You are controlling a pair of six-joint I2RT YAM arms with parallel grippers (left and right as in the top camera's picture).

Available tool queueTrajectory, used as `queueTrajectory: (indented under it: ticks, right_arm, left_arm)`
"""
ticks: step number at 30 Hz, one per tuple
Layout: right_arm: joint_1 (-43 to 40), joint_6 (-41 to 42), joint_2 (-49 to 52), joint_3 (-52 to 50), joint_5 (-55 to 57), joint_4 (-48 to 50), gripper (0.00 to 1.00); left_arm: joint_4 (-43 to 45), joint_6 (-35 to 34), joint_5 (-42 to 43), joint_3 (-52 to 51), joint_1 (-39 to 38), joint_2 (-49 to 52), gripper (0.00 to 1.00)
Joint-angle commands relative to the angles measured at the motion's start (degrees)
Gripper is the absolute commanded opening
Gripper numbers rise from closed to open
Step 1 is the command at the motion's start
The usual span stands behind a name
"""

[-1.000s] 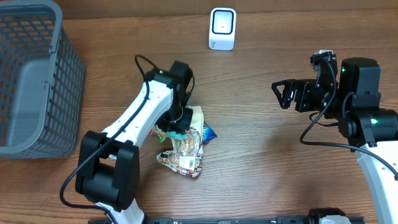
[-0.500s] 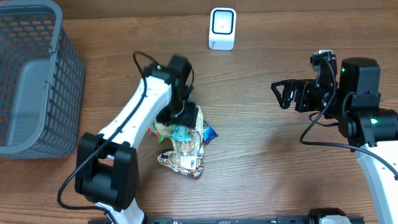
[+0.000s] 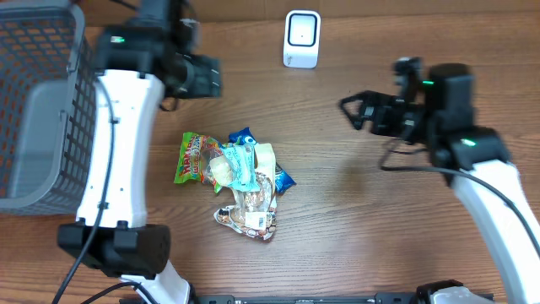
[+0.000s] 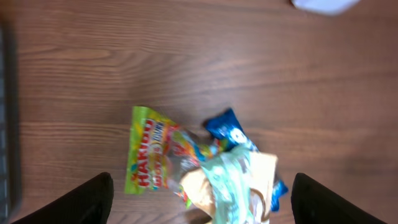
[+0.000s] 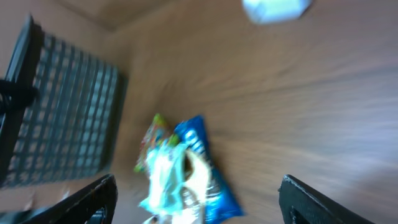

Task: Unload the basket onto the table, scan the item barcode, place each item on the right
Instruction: 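Move the right gripper to the mint-green pack and grasp it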

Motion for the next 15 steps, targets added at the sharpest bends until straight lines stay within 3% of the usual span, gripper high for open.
queueTrajectory:
  ticks: [1, 15]
  right_arm:
    - [7.0, 10.7, 6.9, 1.5, -1.4, 2.3, 0.83]
    - [19.8, 13.9, 23.7, 1.5, -6.1, 10.6, 0.82]
  left_arm:
    - [0.3, -1.5, 5.5, 0.9, 3.8, 0.1, 0.8]
    - [0.8, -1.5, 5.3, 0.6, 4.5, 0.2, 0.8]
